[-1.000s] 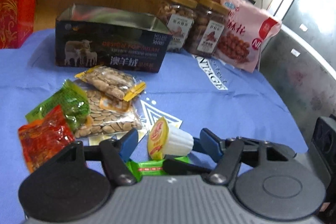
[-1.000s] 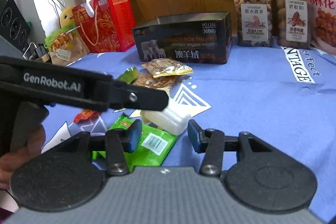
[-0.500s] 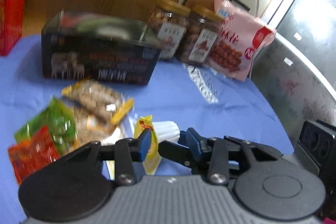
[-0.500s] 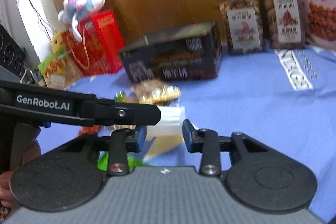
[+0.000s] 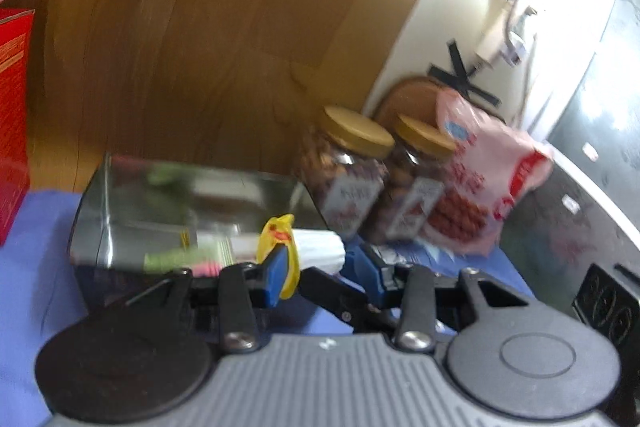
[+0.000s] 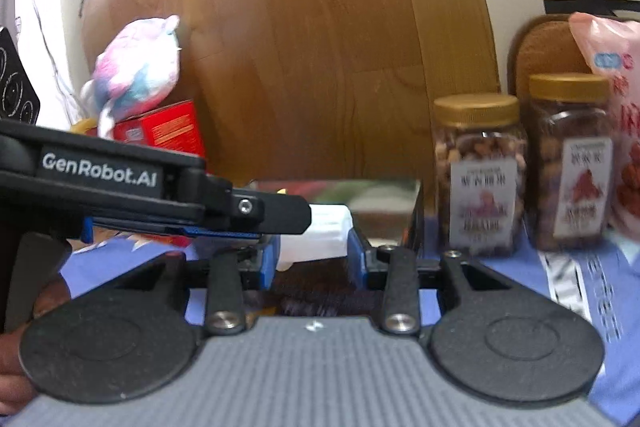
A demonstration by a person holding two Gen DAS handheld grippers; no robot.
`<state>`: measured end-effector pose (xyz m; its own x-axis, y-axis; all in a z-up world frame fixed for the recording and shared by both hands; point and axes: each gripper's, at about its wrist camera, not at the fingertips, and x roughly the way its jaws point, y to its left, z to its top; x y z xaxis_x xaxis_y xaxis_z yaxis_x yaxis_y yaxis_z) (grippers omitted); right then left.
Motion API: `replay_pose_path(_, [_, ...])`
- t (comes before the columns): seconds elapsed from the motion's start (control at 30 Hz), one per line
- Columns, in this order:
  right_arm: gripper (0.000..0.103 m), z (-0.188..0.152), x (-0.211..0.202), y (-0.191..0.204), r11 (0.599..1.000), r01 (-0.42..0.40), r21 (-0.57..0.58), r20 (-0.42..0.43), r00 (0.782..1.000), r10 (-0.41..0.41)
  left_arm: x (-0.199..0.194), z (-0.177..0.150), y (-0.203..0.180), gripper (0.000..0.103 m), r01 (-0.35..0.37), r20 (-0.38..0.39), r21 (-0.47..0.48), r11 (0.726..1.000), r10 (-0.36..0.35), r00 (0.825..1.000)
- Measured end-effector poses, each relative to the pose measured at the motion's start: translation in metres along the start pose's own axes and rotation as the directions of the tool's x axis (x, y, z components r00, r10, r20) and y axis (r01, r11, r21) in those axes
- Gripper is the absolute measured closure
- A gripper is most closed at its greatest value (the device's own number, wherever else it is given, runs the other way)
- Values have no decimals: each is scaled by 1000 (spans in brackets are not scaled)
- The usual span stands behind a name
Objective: Organize snacks
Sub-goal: 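Place the white cup into the black tin box and release, then grasp the green snack packet with the left gripper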
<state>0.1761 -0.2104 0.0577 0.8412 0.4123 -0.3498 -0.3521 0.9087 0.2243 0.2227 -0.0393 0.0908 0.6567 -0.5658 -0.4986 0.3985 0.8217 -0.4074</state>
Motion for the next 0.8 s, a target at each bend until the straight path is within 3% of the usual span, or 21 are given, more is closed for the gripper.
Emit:
replay_pose_path(0.17, [64,6,21,-6,999,38,-24,3,999,-38,31,11,12,66,18,-27,-37,999,-19,999])
replay_pose_path(0.33, [63,0,25,-13,997,72,-12,-5,997,-72,43,5,11,66,-20,-26,-26,999,20,999])
replay_pose_path(0.57, [63,-7,-4,-8,998,61,23,-7,998,-61,11,-8,-4,64,-124,14,73,990,124,992])
replay_pose_path(0.8, [63,-31,-47,-6,992,26,123,-49,999,-20,-32,-47,-18,63,-243,26,140,960,242,970])
